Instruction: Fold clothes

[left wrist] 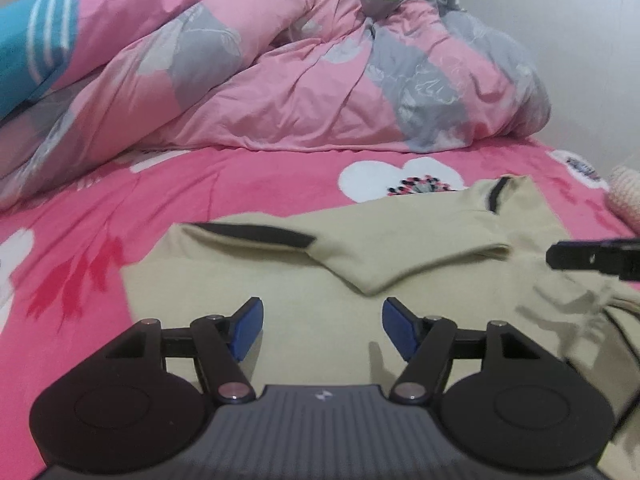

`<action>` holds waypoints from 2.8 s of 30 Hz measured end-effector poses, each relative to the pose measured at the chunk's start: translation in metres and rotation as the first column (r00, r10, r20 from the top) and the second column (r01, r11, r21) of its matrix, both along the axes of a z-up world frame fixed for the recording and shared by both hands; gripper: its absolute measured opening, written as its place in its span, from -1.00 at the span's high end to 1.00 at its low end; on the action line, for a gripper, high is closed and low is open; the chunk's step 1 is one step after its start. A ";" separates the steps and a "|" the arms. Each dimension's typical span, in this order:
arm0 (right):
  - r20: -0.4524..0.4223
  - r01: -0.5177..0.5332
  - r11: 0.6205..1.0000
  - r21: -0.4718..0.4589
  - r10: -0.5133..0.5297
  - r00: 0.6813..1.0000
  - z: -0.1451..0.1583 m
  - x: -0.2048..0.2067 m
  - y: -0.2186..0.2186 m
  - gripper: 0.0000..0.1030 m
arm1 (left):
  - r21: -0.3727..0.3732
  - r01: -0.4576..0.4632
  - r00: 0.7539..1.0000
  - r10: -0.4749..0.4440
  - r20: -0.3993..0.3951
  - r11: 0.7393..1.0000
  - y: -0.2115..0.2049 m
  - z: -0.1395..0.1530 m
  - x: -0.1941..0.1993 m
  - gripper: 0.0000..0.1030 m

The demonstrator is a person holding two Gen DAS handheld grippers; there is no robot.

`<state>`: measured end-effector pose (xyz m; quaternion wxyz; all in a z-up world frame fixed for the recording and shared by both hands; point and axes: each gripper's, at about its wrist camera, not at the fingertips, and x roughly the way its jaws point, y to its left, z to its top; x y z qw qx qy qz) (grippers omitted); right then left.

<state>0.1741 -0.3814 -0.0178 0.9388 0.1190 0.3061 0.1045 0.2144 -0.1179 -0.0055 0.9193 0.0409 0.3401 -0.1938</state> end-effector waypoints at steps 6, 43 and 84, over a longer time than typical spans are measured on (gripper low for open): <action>0.023 -0.016 0.995 0.102 0.013 1.000 0.002 -0.062 0.004 0.59 | -0.033 0.004 1.000 -0.005 -0.016 0.999 0.009 0.008 -0.055 -0.34; -0.065 -0.030 0.966 0.257 0.048 0.997 -0.030 -0.239 0.068 0.10 | -0.073 -0.053 0.990 0.043 -0.133 0.996 0.078 -0.006 -0.254 -0.75; -0.276 -0.014 0.755 0.656 0.256 0.926 -0.090 -0.247 0.117 -0.57 | 0.095 -0.233 0.932 0.250 -0.261 0.968 0.104 -0.034 -0.276 -1.00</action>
